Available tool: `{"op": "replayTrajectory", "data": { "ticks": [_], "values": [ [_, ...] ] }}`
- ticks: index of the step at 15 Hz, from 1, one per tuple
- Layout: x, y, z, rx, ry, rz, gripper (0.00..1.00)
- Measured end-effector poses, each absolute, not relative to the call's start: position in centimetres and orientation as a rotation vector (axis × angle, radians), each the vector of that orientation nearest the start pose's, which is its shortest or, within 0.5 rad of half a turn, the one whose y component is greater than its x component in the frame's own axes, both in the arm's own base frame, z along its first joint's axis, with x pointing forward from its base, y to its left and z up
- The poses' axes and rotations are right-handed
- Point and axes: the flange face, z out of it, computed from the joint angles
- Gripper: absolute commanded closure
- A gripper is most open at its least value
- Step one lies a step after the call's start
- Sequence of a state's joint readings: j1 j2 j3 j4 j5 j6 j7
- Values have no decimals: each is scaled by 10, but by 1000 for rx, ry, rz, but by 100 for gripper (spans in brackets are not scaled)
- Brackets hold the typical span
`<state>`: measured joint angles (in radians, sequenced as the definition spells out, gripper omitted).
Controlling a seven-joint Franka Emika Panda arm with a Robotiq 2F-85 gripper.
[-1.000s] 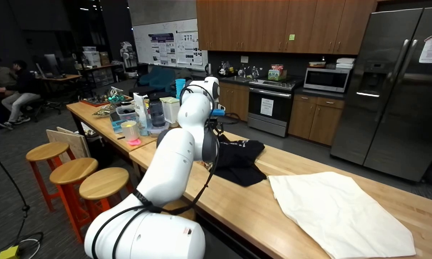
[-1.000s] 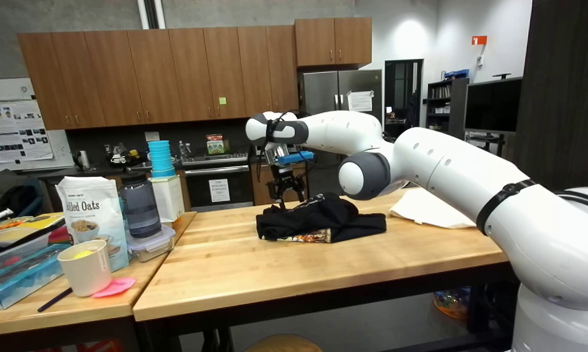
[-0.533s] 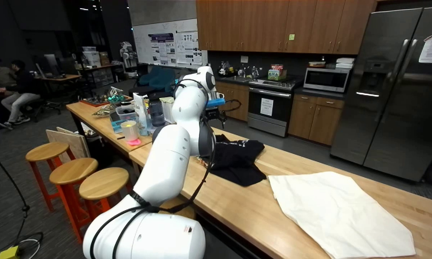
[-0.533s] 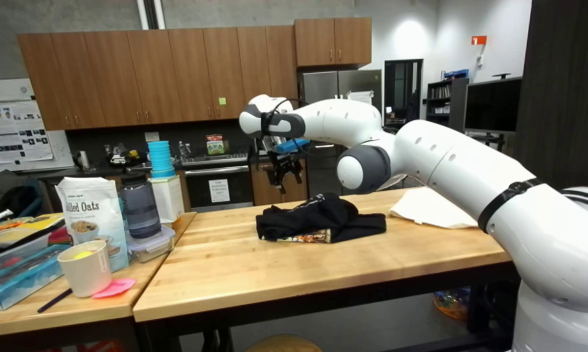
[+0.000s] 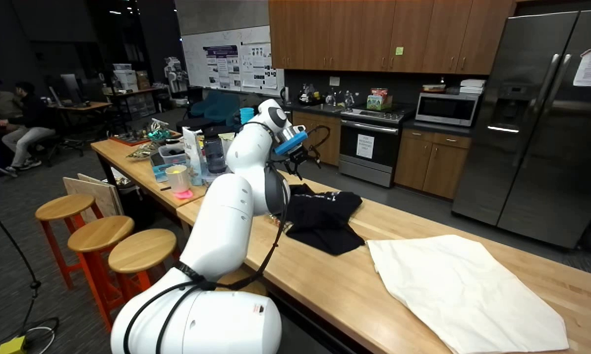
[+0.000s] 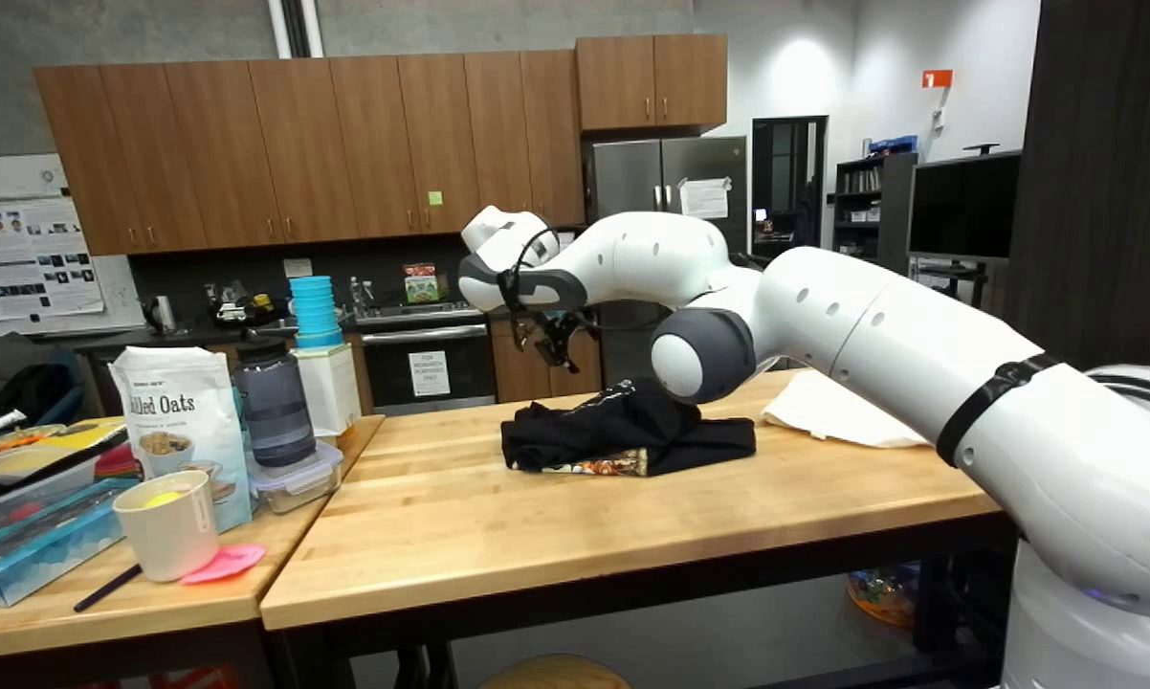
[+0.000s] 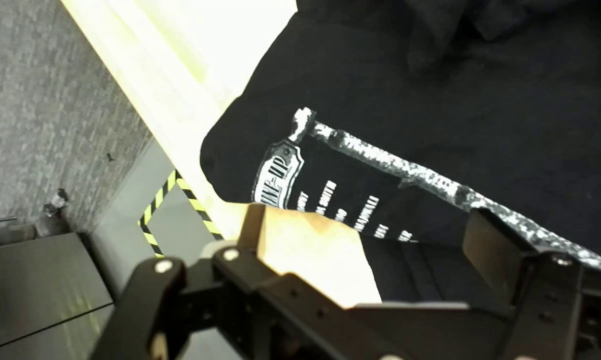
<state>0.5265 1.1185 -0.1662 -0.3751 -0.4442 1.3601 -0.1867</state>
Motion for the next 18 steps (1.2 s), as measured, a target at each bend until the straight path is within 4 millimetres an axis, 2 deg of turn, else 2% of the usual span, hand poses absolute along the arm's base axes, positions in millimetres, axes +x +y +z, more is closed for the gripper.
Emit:
{"op": "replayTrajectory", "data": {
  "ticks": [4, 8, 13, 18],
  "values": [
    [716, 290, 374, 2376, 642, -111, 0],
    [715, 273, 339, 2402, 577, -239, 0],
    [710, 255, 325, 2534, 549, -391, 0],
    [701, 253, 318, 2724, 607, -552, 0]
  ]
}}
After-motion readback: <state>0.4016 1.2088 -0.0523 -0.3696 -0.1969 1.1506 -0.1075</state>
